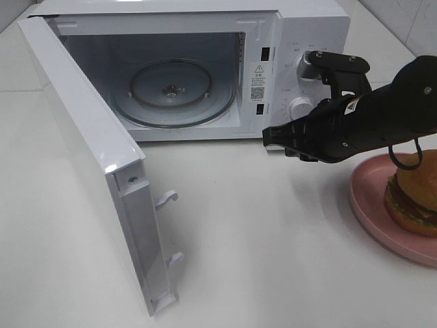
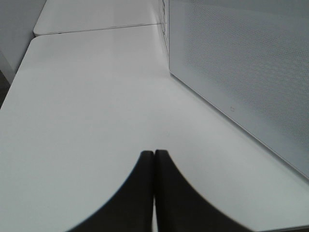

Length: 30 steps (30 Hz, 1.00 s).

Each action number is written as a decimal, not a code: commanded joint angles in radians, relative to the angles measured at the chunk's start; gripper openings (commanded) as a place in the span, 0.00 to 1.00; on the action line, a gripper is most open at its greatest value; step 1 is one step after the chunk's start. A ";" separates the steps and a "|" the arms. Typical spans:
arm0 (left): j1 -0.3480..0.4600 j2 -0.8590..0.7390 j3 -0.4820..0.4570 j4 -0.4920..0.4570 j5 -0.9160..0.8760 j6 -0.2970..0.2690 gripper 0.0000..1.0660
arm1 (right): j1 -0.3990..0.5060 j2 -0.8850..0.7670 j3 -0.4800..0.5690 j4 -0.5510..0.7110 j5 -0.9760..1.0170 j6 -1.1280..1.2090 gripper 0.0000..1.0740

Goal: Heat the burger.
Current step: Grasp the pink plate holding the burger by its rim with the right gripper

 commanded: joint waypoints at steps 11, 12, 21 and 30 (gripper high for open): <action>-0.002 -0.020 0.001 -0.001 -0.015 -0.008 0.00 | -0.003 -0.017 -0.191 -0.092 0.570 -0.086 0.48; -0.002 -0.020 0.001 -0.001 -0.015 -0.008 0.00 | -0.003 -0.017 -0.202 -0.107 0.607 -0.080 0.53; -0.002 -0.020 0.001 -0.001 -0.015 -0.008 0.00 | -0.003 -0.017 -0.281 -0.317 0.829 0.140 0.71; -0.002 -0.020 0.001 -0.001 -0.015 -0.008 0.00 | -0.004 0.076 -0.286 -0.464 0.856 0.234 0.71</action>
